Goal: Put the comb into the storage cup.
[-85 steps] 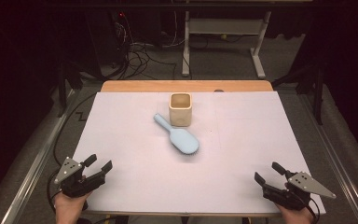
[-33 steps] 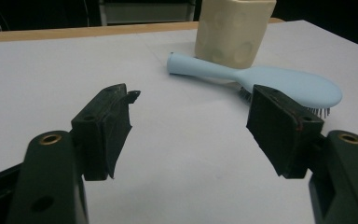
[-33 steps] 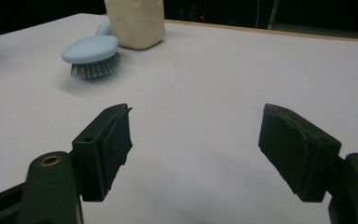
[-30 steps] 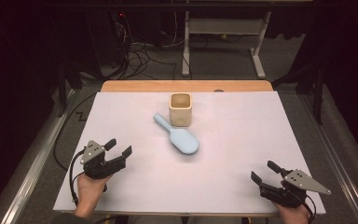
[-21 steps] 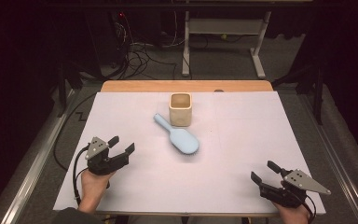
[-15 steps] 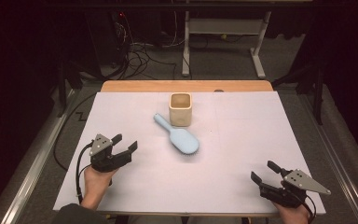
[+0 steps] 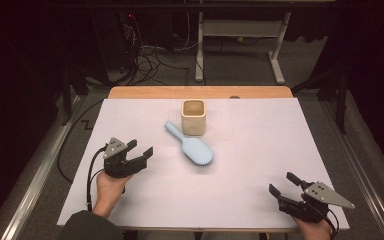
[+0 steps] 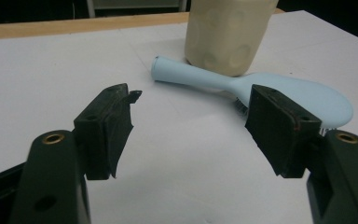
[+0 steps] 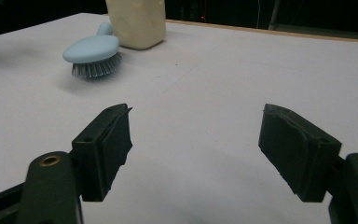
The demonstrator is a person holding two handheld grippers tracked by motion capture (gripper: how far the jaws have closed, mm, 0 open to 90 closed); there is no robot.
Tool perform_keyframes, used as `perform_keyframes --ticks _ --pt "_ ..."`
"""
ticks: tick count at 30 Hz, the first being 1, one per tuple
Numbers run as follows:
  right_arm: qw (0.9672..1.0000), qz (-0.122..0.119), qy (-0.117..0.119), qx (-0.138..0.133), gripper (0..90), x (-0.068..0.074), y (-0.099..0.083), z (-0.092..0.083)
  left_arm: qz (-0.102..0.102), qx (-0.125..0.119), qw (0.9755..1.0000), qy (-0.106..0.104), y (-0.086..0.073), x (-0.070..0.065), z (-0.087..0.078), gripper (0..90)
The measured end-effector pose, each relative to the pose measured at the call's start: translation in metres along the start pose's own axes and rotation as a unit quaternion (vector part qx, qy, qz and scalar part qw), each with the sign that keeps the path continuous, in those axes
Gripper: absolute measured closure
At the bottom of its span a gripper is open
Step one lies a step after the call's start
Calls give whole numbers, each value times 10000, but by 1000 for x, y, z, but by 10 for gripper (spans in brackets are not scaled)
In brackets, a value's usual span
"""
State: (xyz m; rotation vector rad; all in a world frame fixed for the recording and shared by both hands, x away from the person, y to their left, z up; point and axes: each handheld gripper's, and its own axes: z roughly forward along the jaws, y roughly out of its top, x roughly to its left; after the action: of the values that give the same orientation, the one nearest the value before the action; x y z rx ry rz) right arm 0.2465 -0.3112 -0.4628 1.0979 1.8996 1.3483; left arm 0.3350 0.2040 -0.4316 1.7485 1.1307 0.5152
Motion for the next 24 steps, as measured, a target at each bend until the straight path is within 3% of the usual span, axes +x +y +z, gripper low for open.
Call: perform_keyframes --ticks 12,24 --pt "10000 9 -7 -4 254 0 0 -1 137 52 9999 75 11 -4 9 325" --pt "10000 5 -20 8 252 0 0 -1 91 141 9998 65 24 -3 21 325"
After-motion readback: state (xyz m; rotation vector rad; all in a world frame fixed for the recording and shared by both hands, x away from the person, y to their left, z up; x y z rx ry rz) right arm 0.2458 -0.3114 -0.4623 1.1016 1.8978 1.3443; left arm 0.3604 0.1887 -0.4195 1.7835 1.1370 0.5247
